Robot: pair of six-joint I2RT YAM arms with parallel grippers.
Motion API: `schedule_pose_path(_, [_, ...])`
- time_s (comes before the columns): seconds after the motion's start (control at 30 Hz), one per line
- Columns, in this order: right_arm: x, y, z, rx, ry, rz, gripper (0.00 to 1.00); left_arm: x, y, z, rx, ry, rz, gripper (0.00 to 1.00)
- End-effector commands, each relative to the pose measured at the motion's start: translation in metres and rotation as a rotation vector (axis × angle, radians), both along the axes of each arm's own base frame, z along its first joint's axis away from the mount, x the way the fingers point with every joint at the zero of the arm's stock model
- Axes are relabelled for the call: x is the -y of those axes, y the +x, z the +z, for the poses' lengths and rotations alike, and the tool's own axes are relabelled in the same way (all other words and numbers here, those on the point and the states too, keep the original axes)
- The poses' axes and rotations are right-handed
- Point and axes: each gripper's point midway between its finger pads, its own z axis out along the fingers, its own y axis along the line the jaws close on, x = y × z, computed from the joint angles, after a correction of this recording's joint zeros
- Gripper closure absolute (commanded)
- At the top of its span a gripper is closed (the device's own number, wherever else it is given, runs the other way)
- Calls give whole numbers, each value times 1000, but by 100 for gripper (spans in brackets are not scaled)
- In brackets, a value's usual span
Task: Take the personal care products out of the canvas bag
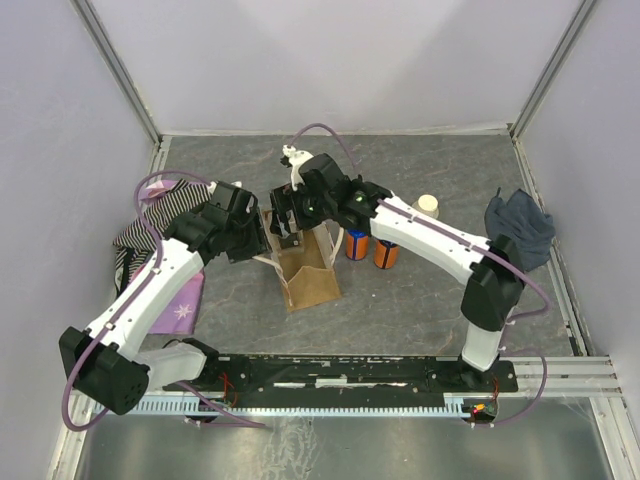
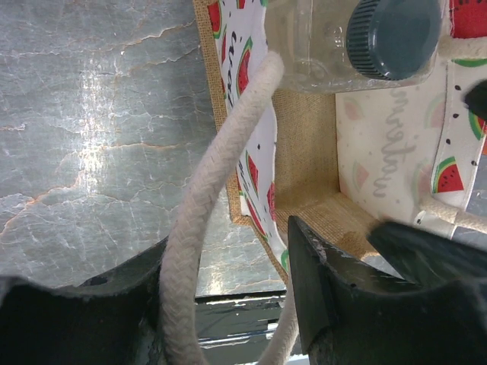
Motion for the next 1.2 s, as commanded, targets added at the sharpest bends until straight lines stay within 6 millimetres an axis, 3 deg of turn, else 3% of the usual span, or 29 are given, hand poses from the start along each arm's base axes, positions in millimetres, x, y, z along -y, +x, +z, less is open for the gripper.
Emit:
schedule_pose_path(0.0, [-5, 14, -11, 21, -24, -39, 11, 7, 8, 27, 72, -62, 15, 44])
schedule_pose_path(0.2, [-7, 30, -37, 28, -74, -86, 4, 7, 8, 31, 78, -68, 11, 44])
schedule_pose_path(0.73, [-9, 52, -54, 109, -160, -215, 0, 11, 3, 26, 64, -98, 3, 44])
schedule_pose_path(1.0, [-30, 54, -54, 155, -124, -153, 0, 11, 1, 25, 61, -99, -3, 44])
schedule_pose_path(1.17, [-36, 56, -64, 218, -141, -67, 0, 9, -1, 25, 60, -89, -5, 43])
